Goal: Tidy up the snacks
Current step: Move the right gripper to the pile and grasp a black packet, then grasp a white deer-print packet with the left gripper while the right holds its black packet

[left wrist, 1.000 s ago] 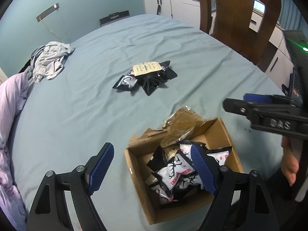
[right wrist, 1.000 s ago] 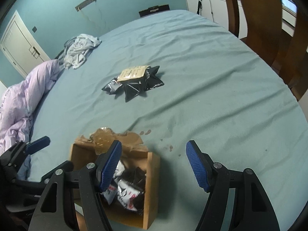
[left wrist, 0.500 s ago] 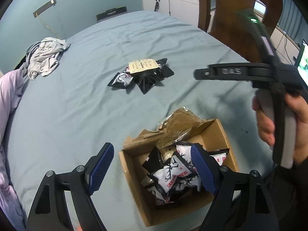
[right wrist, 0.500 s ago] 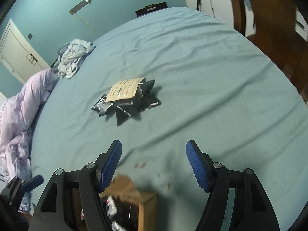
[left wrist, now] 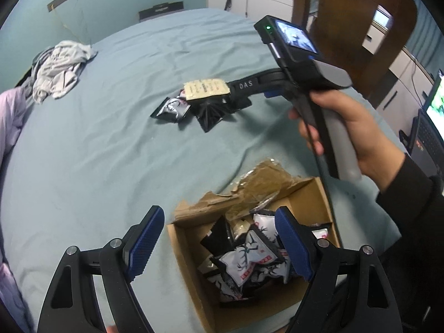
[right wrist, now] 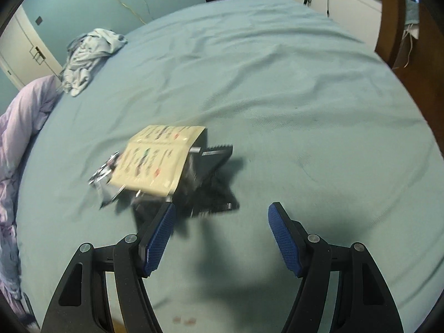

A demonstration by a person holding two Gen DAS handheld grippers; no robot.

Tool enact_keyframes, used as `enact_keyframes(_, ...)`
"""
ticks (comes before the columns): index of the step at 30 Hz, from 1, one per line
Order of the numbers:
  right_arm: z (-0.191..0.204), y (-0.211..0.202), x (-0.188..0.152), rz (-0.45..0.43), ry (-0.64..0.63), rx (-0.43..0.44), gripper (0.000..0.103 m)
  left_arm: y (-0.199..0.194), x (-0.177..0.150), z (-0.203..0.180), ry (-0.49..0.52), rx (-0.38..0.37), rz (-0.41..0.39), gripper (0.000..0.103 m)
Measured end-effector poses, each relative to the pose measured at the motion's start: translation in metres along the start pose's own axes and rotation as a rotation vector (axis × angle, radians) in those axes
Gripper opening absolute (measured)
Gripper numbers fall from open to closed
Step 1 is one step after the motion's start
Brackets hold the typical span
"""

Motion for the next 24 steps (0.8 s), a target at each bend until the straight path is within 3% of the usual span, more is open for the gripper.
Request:
enact_keyframes(4, 0.007, 0.027, 0.010, 0.030, -0.025, -0.012, 0.068, 0.008, 0.002, 0.006, -0.028, -0.006, 0.017, 0.083)
enact_keyframes(5, 0.009, 0.030, 0.011, 0.021, -0.036, -0.027, 0.064, 0.008, 0.003, 0.007, -0.031, 0.002, 0.016, 0.083)
enact_keyframes(6, 0.012, 0.032, 0.012, 0.007, -0.053, -0.046, 0.059, 0.009, 0.004, 0.008, -0.034, 0.005, 0.015, 0.083)
enact_keyframes(8, 0.018, 0.033, 0.011, -0.004, -0.086, -0.075, 0.033, 0.010, 0.005, 0.009, -0.035, 0.013, 0.011, 0.083)
enact_keyframes(14, 0.020, 0.009, -0.001, -0.024, -0.063, -0.067, 0.031, 0.005, 0.014, 0.016, -0.043, 0.032, -0.039, 0.083)
enact_keyframes(17, 0.021, -0.021, -0.006, -0.043, -0.053, -0.072, 0.031, 0.010, 0.022, 0.019, -0.032, 0.048, -0.055, 0.083)
enact_keyframes(24, 0.018, -0.111, -0.041, -0.106, 0.007, -0.024, 0.031, 0.023, 0.042, 0.029, 0.075, 0.169, -0.087, 0.083)
Point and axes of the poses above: each gripper's, at about its wrist camera, not at the fingertips, and y roughly the way its jaws point, z to its left, x to its top, the point moved 1 cm from there along y, roughly the way its jaws point, and after that the axes turned 3 degrees about -z, right-handed, at the moved point
